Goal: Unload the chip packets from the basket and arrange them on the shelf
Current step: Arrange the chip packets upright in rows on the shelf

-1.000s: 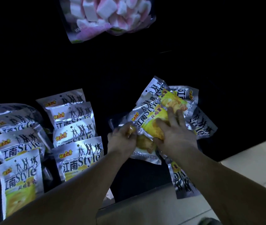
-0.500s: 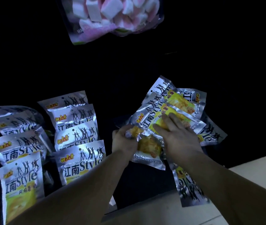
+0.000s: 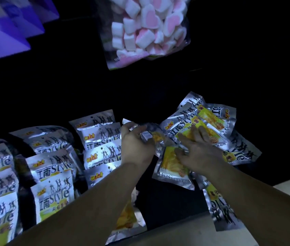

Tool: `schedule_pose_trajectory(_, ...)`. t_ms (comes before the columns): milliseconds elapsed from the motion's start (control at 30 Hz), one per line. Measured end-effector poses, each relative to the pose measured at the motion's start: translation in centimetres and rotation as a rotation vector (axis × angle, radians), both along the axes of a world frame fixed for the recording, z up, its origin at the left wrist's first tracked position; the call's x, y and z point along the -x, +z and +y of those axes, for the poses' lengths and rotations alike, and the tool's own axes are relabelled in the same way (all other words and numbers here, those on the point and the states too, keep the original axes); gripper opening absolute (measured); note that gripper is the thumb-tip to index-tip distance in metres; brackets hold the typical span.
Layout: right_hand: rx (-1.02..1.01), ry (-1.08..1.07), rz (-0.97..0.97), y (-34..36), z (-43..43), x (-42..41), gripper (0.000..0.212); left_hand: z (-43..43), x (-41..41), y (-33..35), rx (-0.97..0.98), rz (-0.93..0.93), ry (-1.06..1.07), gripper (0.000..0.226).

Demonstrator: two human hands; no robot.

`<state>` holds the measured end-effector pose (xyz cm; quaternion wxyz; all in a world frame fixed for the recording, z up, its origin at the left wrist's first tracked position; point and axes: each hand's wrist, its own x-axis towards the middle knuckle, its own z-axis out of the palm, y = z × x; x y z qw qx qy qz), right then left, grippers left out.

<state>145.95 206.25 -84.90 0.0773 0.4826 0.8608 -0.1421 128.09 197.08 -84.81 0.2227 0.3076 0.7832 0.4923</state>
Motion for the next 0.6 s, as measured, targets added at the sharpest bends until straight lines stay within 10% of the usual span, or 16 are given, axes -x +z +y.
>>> schedule_pose_trajectory(367,0.147,-0.036,0.077,3.0,-1.0,-0.2,0.083,-5.5,0.5,5.7,0.025,-0.233,0.084,0.064)
schedule_pose_trajectory(600,0.458,-0.168,0.686,6.3,-4.1,0.7,0.074,-7.1,-2.6,5.2,-0.111,-0.756,0.084,0.039)
